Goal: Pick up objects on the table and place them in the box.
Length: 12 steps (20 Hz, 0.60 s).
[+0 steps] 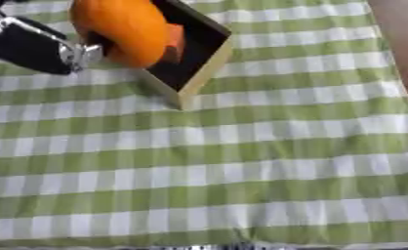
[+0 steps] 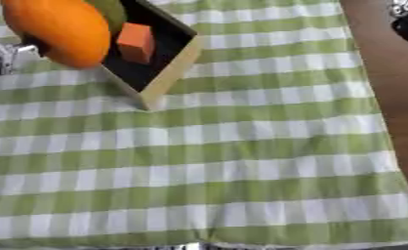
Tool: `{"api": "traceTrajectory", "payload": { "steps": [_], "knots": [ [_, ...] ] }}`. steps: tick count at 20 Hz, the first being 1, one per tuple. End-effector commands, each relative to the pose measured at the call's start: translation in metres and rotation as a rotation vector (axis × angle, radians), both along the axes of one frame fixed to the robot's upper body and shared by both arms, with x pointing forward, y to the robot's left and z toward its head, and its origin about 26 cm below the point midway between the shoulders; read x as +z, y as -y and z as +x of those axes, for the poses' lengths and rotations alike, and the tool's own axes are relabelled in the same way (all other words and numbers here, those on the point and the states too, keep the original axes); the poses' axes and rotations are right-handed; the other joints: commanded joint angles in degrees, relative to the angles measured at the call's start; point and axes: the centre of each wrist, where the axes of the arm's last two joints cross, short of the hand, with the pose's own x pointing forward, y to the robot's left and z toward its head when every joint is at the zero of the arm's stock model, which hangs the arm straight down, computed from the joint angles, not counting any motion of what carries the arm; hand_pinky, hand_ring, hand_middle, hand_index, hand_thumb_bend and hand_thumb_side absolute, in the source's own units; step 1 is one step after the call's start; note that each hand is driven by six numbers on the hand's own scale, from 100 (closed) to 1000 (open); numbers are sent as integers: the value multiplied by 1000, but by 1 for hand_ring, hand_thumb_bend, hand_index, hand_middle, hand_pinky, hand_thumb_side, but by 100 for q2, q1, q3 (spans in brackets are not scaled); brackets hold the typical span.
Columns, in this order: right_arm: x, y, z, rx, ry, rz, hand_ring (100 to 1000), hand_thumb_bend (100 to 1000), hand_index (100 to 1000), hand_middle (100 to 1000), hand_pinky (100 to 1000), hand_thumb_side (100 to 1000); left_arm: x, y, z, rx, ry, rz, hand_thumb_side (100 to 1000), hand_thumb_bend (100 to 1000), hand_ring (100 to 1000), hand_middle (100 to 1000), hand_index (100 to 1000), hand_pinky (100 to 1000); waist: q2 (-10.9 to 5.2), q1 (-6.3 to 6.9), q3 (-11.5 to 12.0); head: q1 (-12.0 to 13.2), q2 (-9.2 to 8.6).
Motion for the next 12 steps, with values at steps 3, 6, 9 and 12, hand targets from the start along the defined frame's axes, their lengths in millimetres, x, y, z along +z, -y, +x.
{"api": "traceTrajectory", "payload": {
  "steps": [3,6,9,12],
  "knots": [
    [11,1,-3,-1,32,-33,928,100,896,759,944,490,19,-1,28,94,118,-66,138,100,632,572,688,681,-182,46,-32,3,-87],
    [10,0,-3,1,31,-32,928,100,896,759,944,489,19,-1,54,168,140,-80,134,100,635,575,689,683,-160,33,-55,29,-142],
    [10,0,-3,4,32,-30,928,100,896,758,944,488,13,0,82,235,164,-78,122,100,636,575,688,683,-139,13,-85,72,-185],
    [11,-1,-2,8,33,-26,928,100,896,758,944,488,3,-1,105,283,187,-56,109,100,639,577,687,684,-123,-2,-107,111,-215]
  ]
}}
